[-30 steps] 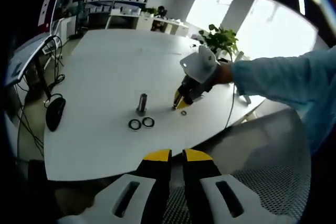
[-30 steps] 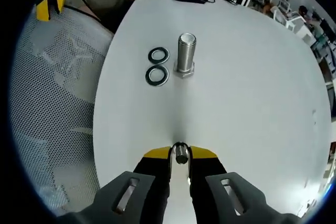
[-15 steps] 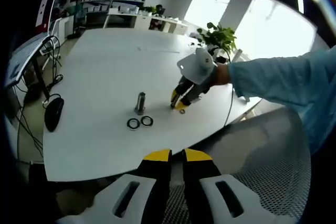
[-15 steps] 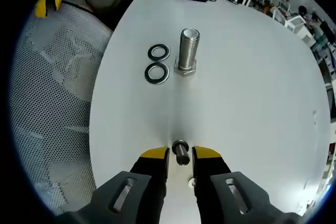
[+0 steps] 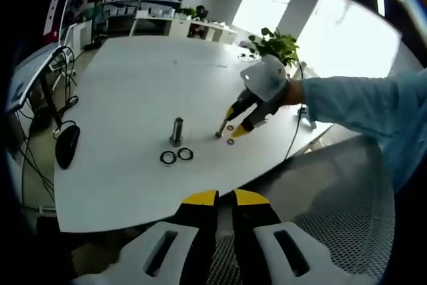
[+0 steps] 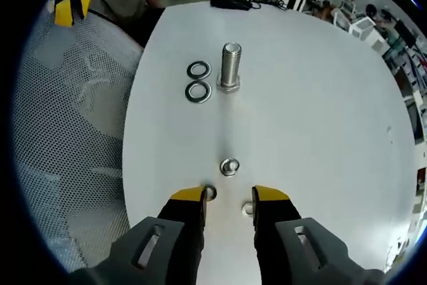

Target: Place the washer onto the threaded stud by aligning its center hole with the stud, sliding it down to the base, and recovering from edge contact or off-axis alignment until the washer reaches the visible bottom stop.

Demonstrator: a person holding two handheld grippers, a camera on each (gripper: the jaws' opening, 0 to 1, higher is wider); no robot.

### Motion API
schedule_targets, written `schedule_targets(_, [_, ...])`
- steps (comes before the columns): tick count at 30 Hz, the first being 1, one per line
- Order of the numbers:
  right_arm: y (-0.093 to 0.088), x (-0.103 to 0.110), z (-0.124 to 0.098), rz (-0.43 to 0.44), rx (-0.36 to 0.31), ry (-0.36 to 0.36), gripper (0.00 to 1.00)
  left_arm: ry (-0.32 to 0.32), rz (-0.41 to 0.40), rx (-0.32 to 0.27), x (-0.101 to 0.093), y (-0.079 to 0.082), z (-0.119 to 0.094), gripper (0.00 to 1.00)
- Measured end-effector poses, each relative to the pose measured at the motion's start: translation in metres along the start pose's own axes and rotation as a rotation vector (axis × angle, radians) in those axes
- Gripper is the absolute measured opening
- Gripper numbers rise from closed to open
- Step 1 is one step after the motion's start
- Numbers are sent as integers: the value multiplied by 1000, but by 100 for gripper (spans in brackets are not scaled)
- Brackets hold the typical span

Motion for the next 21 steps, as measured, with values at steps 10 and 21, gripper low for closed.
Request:
schedule_targets(10, [-13,12,-9,29,-8,26,27,19,-21,-45,1,0,-3,6])
schedule_targets(21, [-19,20,-4,53,7,70,23,2,-31,-50,1,1,-2,6])
Point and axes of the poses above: the point that each gripper's makers call its tool centre point, and the gripper's own axes: z roughly forward along the fingers, x roughly to its left, y roughly out of its top, the point moved 9 cm from there along -z, roughly backward along the fingers, and after that the axes turned 4 degrees about -y, right-handed, at the moved point
